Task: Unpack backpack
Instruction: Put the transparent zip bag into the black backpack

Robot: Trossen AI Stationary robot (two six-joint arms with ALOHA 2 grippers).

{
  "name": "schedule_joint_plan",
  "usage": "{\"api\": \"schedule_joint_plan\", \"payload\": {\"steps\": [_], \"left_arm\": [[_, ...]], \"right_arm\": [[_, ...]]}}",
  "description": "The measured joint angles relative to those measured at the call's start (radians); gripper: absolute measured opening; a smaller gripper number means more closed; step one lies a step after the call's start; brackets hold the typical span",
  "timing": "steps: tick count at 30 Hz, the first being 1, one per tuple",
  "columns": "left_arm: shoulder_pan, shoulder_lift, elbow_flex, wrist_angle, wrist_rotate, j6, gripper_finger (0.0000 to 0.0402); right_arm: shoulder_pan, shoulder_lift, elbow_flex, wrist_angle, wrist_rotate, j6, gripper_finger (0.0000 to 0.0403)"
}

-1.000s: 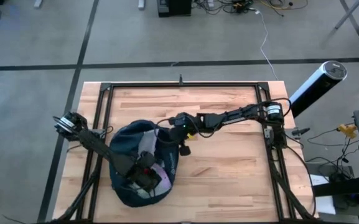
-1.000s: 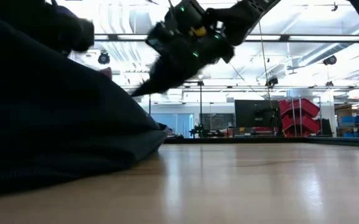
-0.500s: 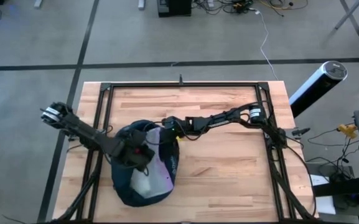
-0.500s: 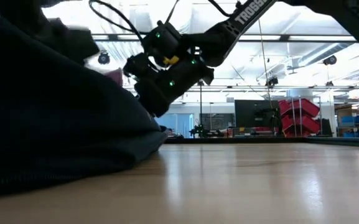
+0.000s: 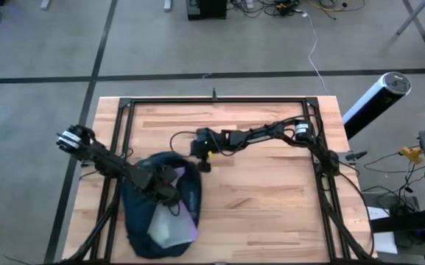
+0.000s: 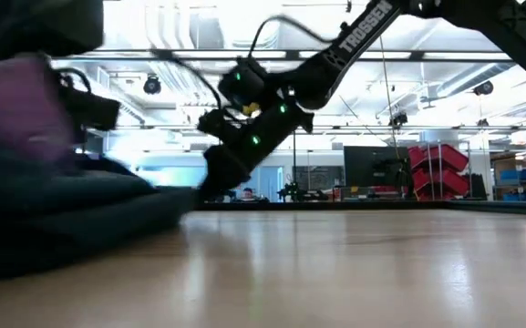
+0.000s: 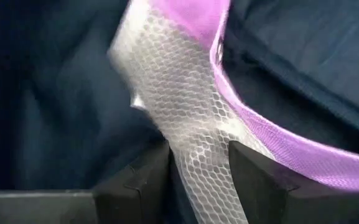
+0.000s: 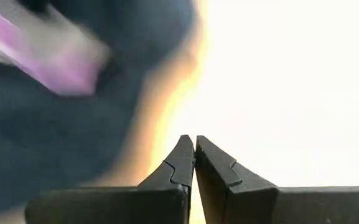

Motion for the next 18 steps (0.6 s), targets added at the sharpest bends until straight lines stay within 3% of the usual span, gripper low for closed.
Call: {"api": "schedule_joint_plan", "payload": {"steps": [6,12,15,18], "left_arm": [[0.003,-0.034,0.120,-0.068,-0.118,0.045,0.0157],[-0.002,-0.027,0.128,0.045,-0.144,0.023,0.0157],[-0.009,0.000,0.113,0.091,-0.143,0.011,0.0157],[-0.016,0.027,0.110,0.092,-0.125,-0.006,0.0157]], "right_arm": [[0.045,-0.040,0.025,0.040,-0.207,0.048,0.0000],[0.100,-0.040,0.040,0.098,-0.207,0.064,0.0004],[0.103,-0.039,0.041,0.102,-0.208,0.092,0.0032],[0.093,-0.020,0.046,0.142,-0.205,0.131,0.0088]]}}
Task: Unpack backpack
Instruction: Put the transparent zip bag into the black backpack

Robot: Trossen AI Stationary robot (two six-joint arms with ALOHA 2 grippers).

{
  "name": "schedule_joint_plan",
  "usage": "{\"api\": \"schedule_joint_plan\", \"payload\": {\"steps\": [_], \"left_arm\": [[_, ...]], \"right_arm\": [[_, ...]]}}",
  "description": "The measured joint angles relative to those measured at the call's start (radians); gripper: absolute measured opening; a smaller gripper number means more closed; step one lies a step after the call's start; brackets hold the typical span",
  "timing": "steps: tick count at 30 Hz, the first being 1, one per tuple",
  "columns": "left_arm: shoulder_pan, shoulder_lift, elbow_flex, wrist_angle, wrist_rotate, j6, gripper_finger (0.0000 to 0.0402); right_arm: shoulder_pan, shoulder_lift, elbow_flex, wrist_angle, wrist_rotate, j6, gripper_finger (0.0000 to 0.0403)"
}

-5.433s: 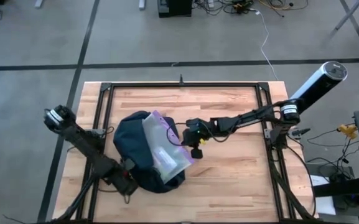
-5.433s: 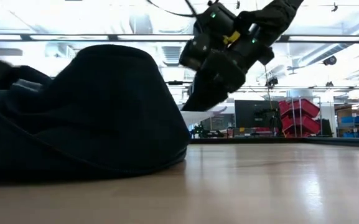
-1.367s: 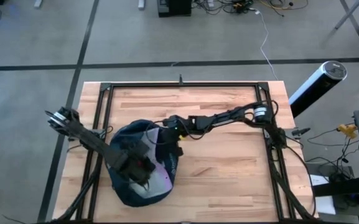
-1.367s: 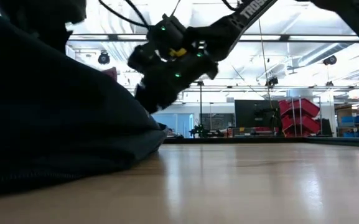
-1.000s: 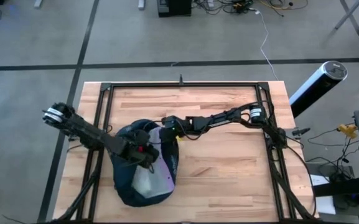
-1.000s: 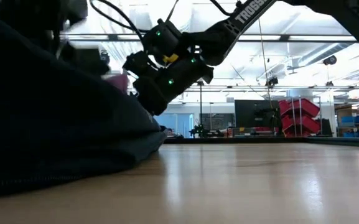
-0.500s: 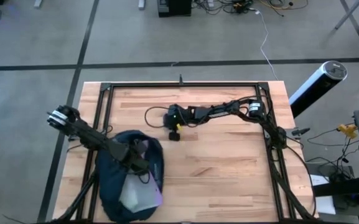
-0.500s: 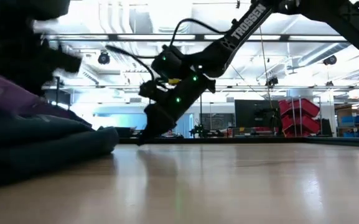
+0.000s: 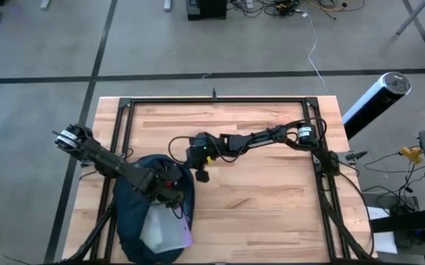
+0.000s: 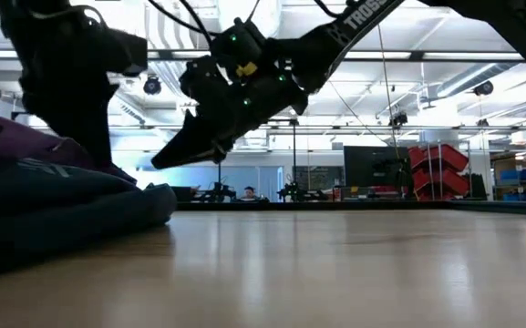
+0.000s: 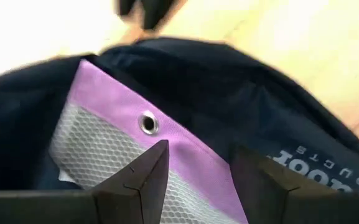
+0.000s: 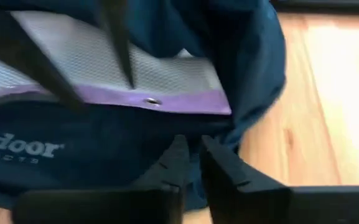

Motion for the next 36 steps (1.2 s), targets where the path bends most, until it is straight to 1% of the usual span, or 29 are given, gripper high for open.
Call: {"api": "schedule_joint_plan", "payload": {"steps": [4,7,11,13,15,19,21,23,24,26,27,28,32,36], "left_arm": [[-0.006,0.013,0.001,0.007,0.003,-0.010,0.0157],[-0.006,0.013,0.001,0.012,0.003,-0.010,0.0157],[-0.008,0.012,0.001,0.028,0.004,-0.011,0.0157],[-0.009,0.012,0.001,0.036,0.005,-0.015,0.0157],[-0.009,0.012,0.001,0.036,0.005,-0.022,0.0157],[-0.012,0.012,0.002,0.037,0.006,-0.030,0.0157],[-0.016,0.012,0.001,0.040,0.004,-0.038,0.0157],[-0.026,0.012,-0.009,0.044,0.001,-0.050,0.0157],[-0.031,0.012,-0.018,0.045,0.001,-0.059,0.0157],[-0.047,0.012,-0.045,0.062,-0.001,-0.088,0.0157],[-0.058,0.012,-0.061,0.072,-0.001,-0.107,0.0157],[-0.071,0.012,-0.077,0.078,-0.001,-0.127,0.0157],[-0.119,0.011,-0.145,0.103,0.013,-0.211,0.0157],[-0.157,0.008,-0.198,0.108,0.037,-0.273,0.0157]], "right_arm": [[0.008,0.058,0.000,0.087,0.001,0.030,0.0171],[0.020,0.092,0.007,0.109,-0.002,0.038,0.0215],[0.024,0.145,0.075,0.110,-0.003,0.044,0.0243],[0.031,0.177,0.127,0.108,0.001,0.041,0.0248],[0.039,0.212,0.191,0.068,0.004,0.027,0.0246],[0.049,0.298,0.327,-0.084,0.039,-0.021,0.0224],[0.050,0.316,0.386,-0.178,0.052,-0.051,0.0196],[0.050,0.320,0.422,-0.247,0.070,-0.084,0.0151],[0.049,0.321,0.431,-0.261,0.073,-0.100,0.0121],[0.043,0.314,0.435,-0.271,0.073,-0.124,0.0049],[0.040,0.306,0.434,-0.274,0.073,-0.134,0.0026],[0.035,0.295,0.434,-0.275,0.075,-0.146,0.0017],[0.011,0.236,0.434,-0.319,0.067,-0.182,0.0003],[-0.010,0.163,0.432,-0.391,0.012,-0.245,0.0001]]}}
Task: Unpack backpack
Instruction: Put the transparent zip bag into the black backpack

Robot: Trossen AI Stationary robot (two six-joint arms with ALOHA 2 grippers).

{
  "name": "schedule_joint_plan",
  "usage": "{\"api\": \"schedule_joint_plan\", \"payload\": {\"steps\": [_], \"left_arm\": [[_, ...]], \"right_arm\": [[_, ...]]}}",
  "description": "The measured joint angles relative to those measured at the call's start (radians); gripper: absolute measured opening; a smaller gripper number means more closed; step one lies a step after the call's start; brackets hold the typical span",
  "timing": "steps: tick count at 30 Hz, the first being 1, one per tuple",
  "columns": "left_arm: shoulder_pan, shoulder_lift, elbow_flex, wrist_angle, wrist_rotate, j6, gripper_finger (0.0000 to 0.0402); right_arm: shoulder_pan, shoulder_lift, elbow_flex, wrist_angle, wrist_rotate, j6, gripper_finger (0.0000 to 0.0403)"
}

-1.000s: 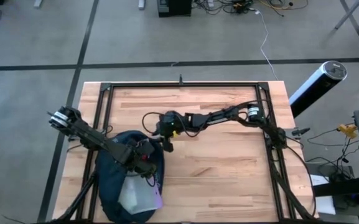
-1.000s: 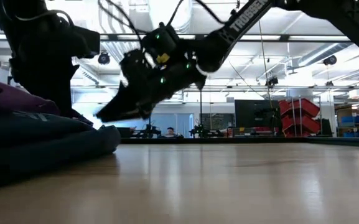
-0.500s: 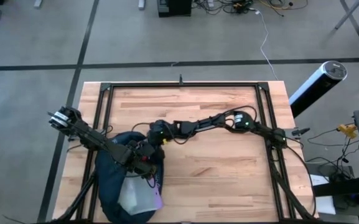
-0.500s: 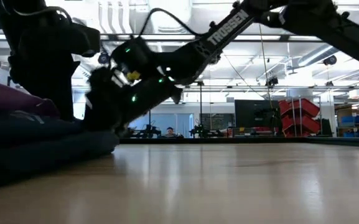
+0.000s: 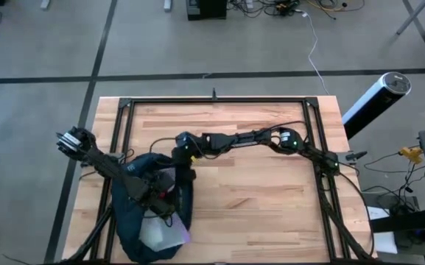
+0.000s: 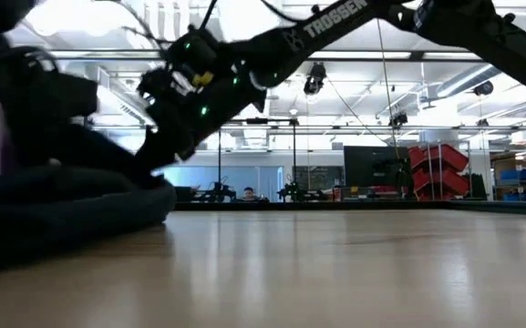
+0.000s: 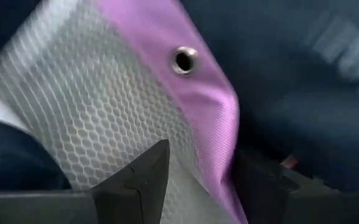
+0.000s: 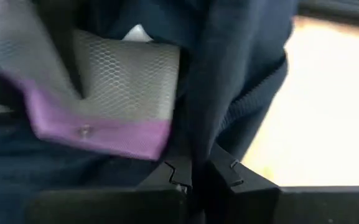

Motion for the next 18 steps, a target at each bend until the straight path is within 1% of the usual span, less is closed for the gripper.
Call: {"api": "schedule_joint_plan", "payload": {"steps": [2,4,6,8,12,15,18], "left_arm": [[-0.007,-0.002,-0.012,-0.008,0.006,-0.013,0.0157],[-0.006,-0.002,-0.014,-0.054,0.011,-0.019,0.0157],[0.006,-0.002,-0.006,-0.132,0.013,-0.022,0.0157],[0.022,0.000,0.010,-0.232,-0.013,-0.024,0.0157],[0.064,-0.018,0.074,-0.340,-0.154,-0.004,0.0157],[0.087,-0.046,0.149,-0.342,-0.272,0.089,0.0157],[0.102,-0.072,0.233,-0.347,-0.312,0.194,0.0157]], "right_arm": [[-0.006,-0.045,0.000,-0.036,-0.063,-0.030,0.0000],[-0.008,-0.087,-0.002,-0.087,-0.142,-0.053,0.0000],[-0.008,-0.121,-0.003,-0.141,-0.224,-0.075,0.0000],[-0.006,-0.141,-0.005,-0.194,-0.281,-0.093,0.0000],[-0.003,-0.158,-0.020,-0.215,-0.305,-0.093,0.0000],[-0.011,-0.155,-0.039,-0.219,-0.306,-0.082,0.0000],[-0.033,-0.153,-0.052,-0.241,-0.284,-0.075,0.0000]]}}
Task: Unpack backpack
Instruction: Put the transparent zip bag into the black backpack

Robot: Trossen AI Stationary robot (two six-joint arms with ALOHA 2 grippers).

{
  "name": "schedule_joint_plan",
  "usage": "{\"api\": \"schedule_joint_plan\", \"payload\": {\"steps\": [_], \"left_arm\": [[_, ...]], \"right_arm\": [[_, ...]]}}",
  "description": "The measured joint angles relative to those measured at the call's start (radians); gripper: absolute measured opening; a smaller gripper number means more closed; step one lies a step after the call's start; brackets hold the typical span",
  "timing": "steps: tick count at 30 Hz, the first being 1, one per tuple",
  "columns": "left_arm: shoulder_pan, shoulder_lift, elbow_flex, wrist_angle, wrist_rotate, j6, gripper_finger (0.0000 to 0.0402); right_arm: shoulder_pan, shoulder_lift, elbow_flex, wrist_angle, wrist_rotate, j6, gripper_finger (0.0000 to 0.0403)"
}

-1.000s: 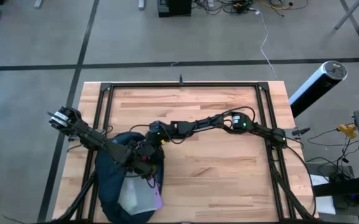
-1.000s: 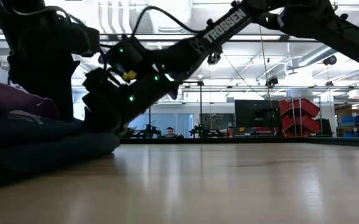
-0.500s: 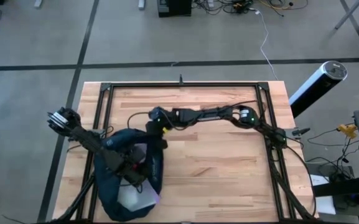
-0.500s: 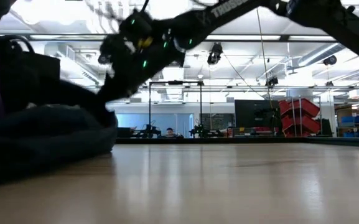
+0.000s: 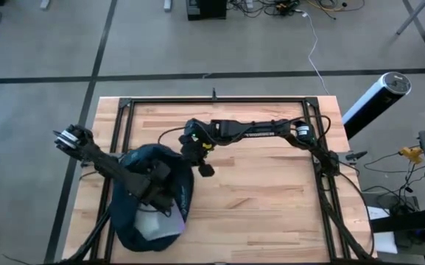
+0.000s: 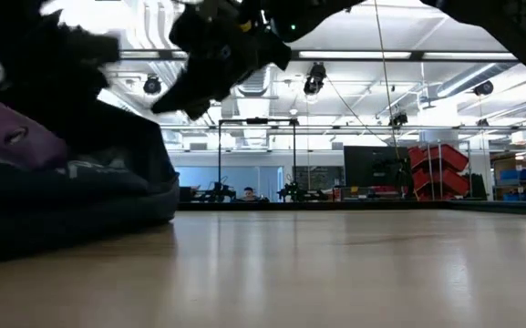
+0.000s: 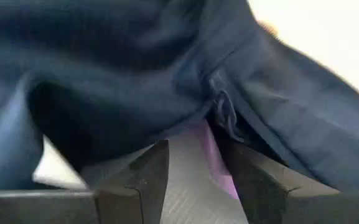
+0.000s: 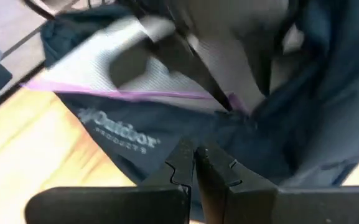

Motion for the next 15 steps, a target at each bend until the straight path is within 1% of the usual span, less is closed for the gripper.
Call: {"api": "schedule_joint_plan", "payload": {"steps": [3,9,12,13,15], "left_arm": [[0.002,-0.015,0.097,-0.061,-0.007,0.054,0.0157],[-0.007,-0.016,0.285,-0.318,0.019,0.040,0.0157],[-0.009,-0.019,0.335,-0.371,0.065,0.037,0.0157],[-0.009,-0.020,0.339,-0.378,0.092,0.037,0.0157],[-0.010,-0.020,0.340,-0.379,0.157,0.044,0.0157]], "right_arm": [[-0.011,-0.009,-0.003,-0.021,0.013,-0.011,0.0000],[0.028,-0.014,-0.009,0.032,0.024,-0.021,0.0000],[0.061,-0.014,-0.022,0.074,0.078,-0.014,0.0000],[0.075,-0.014,-0.024,0.093,0.109,-0.002,0.0000],[0.104,-0.014,-0.035,0.144,0.203,0.026,0.0000]]}}
